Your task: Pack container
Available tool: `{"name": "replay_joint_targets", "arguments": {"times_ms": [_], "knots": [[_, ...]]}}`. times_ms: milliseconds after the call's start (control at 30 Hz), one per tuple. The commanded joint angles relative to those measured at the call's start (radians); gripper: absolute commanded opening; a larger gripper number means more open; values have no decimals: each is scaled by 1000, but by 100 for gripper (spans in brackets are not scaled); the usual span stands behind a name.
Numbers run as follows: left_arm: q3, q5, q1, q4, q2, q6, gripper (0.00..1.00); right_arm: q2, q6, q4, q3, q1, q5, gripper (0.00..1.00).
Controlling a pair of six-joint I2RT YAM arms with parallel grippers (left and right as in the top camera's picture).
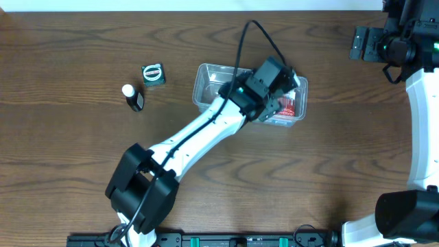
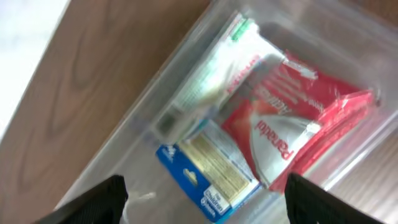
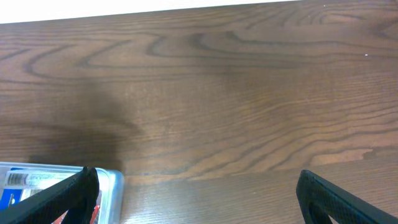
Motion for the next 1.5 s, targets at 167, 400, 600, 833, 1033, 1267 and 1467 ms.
{"name": "replay_joint_targets", "arguments": {"times_ms": [167,400,600,833,1033,1267,1467], "knots": [[152,90,61,-134,-33,-283,76,2,14,-1,5,-4,6,99],[153,171,82,-121,-14,-383,72,2,14,-1,5,-4,7,99],[153,180,77,-111,27,-422,72,2,14,-1,5,-4,6,99],[153,214,74,-137,60,-422,72,2,14,-1,5,-4,7,99],[153,214,60,-133,108,-417,72,2,14,-1,5,-4,7,99],[153,213,55,-133,153,-398,72,2,14,-1,5,-4,7,99],[153,213,54,-133,183,-398,72,2,14,-1,5,-4,6,99]]}}
